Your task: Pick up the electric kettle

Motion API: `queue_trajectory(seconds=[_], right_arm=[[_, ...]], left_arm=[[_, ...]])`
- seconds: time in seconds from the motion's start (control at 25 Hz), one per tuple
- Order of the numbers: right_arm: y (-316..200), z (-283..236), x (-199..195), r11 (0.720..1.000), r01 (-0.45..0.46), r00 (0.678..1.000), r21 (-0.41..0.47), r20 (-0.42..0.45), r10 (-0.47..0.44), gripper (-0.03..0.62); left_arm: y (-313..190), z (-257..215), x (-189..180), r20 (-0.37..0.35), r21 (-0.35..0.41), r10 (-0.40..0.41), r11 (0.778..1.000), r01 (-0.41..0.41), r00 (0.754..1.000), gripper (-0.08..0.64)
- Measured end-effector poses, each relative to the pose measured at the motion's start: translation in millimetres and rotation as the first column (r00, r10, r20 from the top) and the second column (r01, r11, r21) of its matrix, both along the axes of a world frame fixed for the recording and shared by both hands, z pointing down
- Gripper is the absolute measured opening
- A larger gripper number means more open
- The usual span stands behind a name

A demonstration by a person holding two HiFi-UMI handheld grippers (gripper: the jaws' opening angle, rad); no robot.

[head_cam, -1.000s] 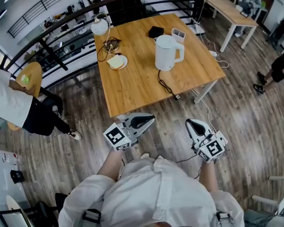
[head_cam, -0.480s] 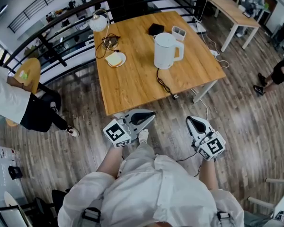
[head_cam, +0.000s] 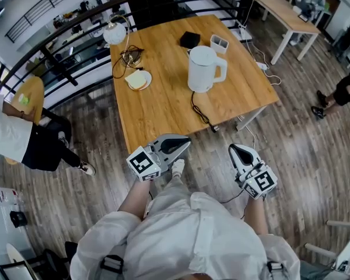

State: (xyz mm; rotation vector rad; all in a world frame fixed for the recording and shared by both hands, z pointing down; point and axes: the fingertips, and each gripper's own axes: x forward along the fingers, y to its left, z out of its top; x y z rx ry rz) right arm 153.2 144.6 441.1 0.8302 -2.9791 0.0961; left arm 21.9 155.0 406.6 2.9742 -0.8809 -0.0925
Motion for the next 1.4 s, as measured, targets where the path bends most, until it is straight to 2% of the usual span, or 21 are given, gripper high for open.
queue_trajectory(seconds=[0.32,0.64,1.08,1.4], right_arm=[[-53.9,1.3,-17.5,1.000,-0.013,1.000,-0.002,-0.003,0.013,0.009],[-99.6,8.9,-31.5,0.999,-0.029,1.000,-0.019,-0.009,0.029,0.009],[-160.5,21.5,-54.1,0.997,-0.055,0.998,-0.045,-0.045,0.053,0.009],[-201.3,35.6,-74.5,0.994,-0.086,0.994,-0.067,-0.073,0.082,0.009]], left_arm=[[-57.0,0.3,-12.3,0.005,-0.004,0.030,1.000,-0.030,1.000,0.008],[-102.1,8.8,-29.8,0.010,-0.018,0.026,0.999,-0.026,1.000,0.008],[-162.2,22.6,-61.6,0.007,-0.036,0.022,0.999,-0.022,1.000,0.008],[-203.1,40.4,-77.4,-0.002,-0.054,0.056,0.997,-0.056,0.998,0.008]])
